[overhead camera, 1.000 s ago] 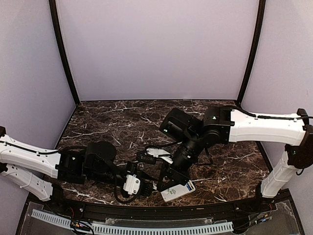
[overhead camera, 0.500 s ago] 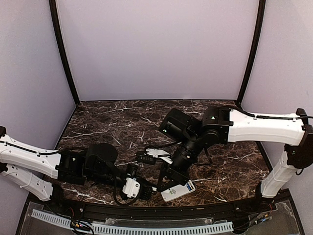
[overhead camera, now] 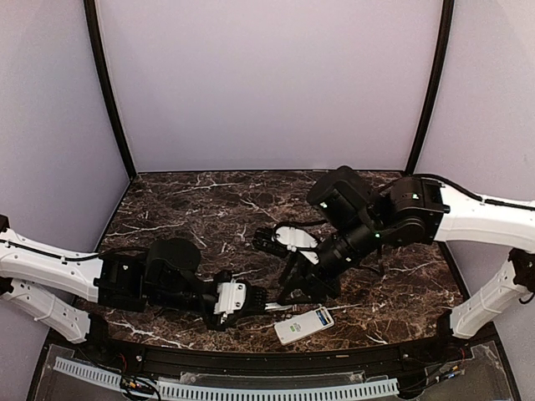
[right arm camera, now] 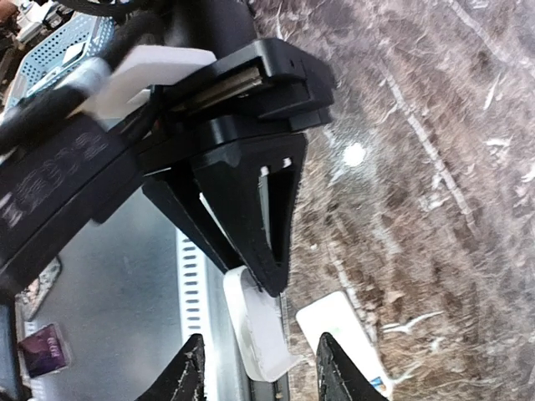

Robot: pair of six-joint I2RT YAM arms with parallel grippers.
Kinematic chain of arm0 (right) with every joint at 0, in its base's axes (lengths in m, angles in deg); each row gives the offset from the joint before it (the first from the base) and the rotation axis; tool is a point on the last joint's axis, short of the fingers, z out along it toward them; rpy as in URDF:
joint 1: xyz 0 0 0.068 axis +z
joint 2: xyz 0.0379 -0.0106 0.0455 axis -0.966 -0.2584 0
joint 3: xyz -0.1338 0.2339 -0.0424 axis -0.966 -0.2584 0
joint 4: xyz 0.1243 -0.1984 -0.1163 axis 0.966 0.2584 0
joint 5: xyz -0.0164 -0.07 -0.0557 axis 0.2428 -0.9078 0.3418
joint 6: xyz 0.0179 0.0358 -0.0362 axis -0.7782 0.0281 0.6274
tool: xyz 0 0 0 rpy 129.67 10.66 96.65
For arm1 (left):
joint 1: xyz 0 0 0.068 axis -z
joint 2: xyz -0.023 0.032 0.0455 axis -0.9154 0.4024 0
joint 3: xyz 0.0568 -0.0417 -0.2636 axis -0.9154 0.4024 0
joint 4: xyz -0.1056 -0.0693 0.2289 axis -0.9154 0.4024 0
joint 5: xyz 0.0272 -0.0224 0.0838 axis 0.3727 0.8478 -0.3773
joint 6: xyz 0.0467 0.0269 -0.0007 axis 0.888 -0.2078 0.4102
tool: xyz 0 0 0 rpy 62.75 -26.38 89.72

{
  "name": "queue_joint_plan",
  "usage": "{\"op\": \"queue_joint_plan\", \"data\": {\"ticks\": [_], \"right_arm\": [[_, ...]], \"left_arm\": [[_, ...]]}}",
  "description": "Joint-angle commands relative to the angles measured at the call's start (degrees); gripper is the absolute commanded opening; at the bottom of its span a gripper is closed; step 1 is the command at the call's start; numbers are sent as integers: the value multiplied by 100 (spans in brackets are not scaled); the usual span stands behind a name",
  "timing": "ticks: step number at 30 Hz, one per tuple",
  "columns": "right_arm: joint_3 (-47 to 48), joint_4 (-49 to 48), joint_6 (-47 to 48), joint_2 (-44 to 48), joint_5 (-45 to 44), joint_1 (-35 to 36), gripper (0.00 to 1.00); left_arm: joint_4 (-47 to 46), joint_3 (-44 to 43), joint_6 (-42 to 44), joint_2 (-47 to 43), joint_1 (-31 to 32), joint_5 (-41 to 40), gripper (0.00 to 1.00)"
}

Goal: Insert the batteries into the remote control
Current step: Pass from the right arm to the left, then pass from the left arm to the right

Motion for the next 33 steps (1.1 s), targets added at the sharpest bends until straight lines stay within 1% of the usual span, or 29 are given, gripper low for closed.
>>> {"op": "queue_joint_plan", "data": {"ticks": [1, 3, 7, 10, 14, 19, 22, 26, 30, 33], "right_arm": [[-633, -1073, 534, 408, -615, 35, 44], [-857, -1376, 729, 577, -493, -13, 45], [-1127, -1744, 957, 841, 25, -362, 47], [-1090, -1770, 964, 851, 644, -672, 47], [-970, -1556, 1048, 652, 956, -699, 44], [-885, -1403, 1157, 451, 1632, -695, 40], [-707, -1262, 1173, 250, 1638, -696, 35], [-628, -1241, 1159, 133, 1534, -696, 25], [-643, -1233, 1102, 86, 1401, -701, 24], [-634, -1251, 1061, 26, 1529, -699, 17]], "left_arm": [[503, -438, -1354, -7, -50, -43, 0], [693, -588, -1925, 3, -97, 9, 0], [1156, -806, -2429, -32, -228, 358, 0], [1340, -937, -2562, -62, -281, 498, 0], [1514, -1073, -2654, -89, -339, 532, 0], [1490, -1121, -2650, -143, -372, 630, 0], [1547, -1152, -2618, -117, -388, 648, 0], [1558, -1157, -2597, -103, -396, 690, 0], [1534, -1124, -2580, -147, -400, 750, 0], [1509, -1105, -2573, -172, -400, 740, 0]]}}
